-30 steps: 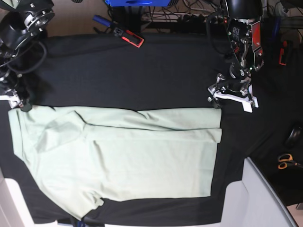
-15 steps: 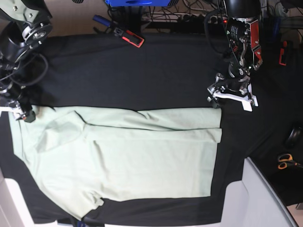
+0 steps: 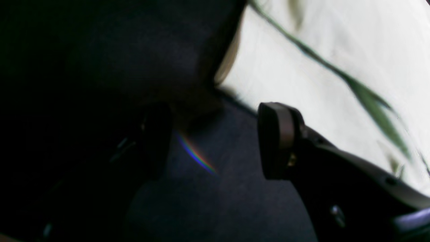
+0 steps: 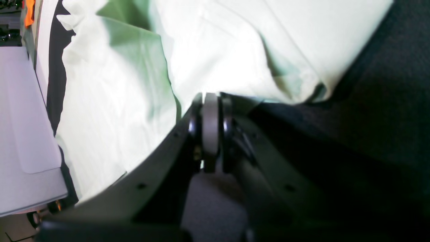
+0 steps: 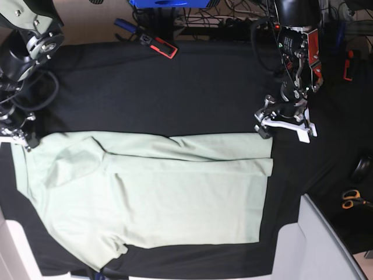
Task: Fold the T-shirt properly
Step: 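Open both grippers to release the folded edge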
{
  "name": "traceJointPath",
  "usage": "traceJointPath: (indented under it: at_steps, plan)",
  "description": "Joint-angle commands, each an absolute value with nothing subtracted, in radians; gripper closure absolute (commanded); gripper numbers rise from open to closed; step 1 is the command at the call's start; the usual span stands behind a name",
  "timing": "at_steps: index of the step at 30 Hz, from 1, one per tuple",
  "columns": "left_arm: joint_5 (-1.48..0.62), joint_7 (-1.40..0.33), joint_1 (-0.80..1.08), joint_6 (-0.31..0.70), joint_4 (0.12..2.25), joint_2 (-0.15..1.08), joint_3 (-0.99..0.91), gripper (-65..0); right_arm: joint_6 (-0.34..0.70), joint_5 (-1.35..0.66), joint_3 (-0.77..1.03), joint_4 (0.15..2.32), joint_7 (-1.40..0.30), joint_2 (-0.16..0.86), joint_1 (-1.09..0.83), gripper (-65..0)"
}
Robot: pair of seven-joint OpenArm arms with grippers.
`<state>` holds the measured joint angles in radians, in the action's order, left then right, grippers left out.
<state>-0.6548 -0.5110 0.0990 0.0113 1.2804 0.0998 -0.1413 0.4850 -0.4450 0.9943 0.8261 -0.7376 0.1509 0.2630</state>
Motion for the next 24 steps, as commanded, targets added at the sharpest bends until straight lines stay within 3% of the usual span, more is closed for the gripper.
traceJointPath:
  at_steps: [1, 18, 22, 24]
  plan:
    - [-0.659, -0.498, 0.087, 0.018, 1.296, 0.105, -0.14, -40.1, 0.492, -0.463, 0.992, 0.837, -0.725, 0.17, 0.285, -0.3]
    - [-0.661, -0.498, 0.05, 0.016, 1.291, 0.031, -0.15, -40.8, 0.487, -0.461, 0.992, 0.753, -0.725, 0.171, 0.285, 0.0]
    - [-0.661, -0.493, 0.062, 0.016, 1.287, 0.031, -0.151, -55.4, 0.487, -0.461, 0.992, 0.754, -0.725, 0.189, 0.282, 0.0]
    - [-0.661, -0.493, 0.062, 0.016, 1.287, 0.028, -0.199, -58.3, 0.487, -0.461, 0.992, 0.754, -0.727, 0.194, 0.28, 0.0]
